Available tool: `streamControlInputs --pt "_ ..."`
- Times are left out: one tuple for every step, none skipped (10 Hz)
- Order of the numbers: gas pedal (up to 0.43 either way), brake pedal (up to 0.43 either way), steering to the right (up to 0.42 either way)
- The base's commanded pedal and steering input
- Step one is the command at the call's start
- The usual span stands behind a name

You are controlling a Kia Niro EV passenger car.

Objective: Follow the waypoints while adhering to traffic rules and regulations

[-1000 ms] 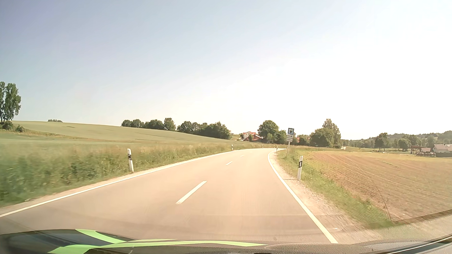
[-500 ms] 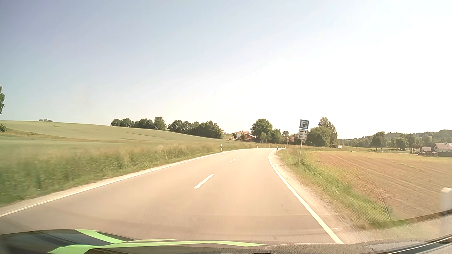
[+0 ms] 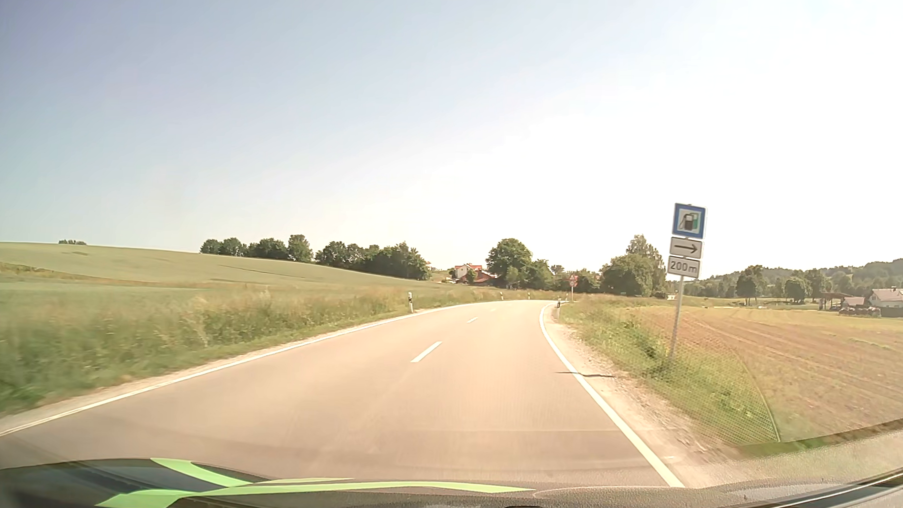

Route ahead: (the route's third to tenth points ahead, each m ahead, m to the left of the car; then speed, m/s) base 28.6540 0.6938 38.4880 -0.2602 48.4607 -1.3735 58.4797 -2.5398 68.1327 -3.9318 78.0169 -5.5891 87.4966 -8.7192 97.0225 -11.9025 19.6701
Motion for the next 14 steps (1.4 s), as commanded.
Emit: streamControlInputs --pt "0.177 0.000 0.014" --pt "0.177 0.000 0.015" --pt "0.169 0.000 0.015" --pt "0.157 0.000 0.015" --pt "0.138 0.000 0.015" --pt "0.130 0.000 0.015" --pt "0.130 0.000 0.015" --pt "0.138 0.000 0.015" --pt "0.138 0.000 0.014" --pt "0.138 0.000 0.013" --pt "0.130 0.000 0.010" --pt "0.110 0.000 0.009" --pt "0.098 0.000 0.009" --pt "0.087 0.000 0.010"
